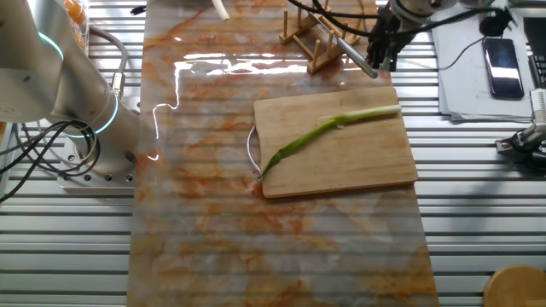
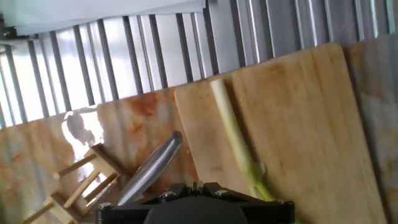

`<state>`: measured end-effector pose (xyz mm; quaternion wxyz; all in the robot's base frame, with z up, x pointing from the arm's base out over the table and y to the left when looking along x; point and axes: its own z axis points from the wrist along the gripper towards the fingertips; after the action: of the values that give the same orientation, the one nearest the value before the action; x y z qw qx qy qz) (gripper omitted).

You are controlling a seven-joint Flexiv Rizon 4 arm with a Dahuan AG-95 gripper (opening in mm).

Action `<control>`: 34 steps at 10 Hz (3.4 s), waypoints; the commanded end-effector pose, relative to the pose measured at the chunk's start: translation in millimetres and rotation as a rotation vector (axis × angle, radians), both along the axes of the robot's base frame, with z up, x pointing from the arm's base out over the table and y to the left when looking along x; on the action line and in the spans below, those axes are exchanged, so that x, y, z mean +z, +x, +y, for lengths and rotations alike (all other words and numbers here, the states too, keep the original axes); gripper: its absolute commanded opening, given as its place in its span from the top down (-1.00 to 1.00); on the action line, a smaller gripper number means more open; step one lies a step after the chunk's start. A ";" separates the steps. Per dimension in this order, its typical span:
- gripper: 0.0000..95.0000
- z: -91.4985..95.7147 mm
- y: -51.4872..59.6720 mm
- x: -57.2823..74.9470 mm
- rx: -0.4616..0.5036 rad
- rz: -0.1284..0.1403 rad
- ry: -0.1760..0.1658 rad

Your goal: Chop the scallions

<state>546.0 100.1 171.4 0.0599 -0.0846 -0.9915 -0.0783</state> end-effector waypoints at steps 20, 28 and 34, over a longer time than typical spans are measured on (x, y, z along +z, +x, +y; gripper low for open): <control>1.00 25.4 -12.1 4.1 0.140 -0.088 0.021; 1.00 84.5 -15.5 4.2 1.188 -0.241 0.058; 1.00 129.7 -7.8 -2.3 1.647 -0.312 0.102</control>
<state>534.6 193.4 174.3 -0.0067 0.4229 -0.9016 -0.0906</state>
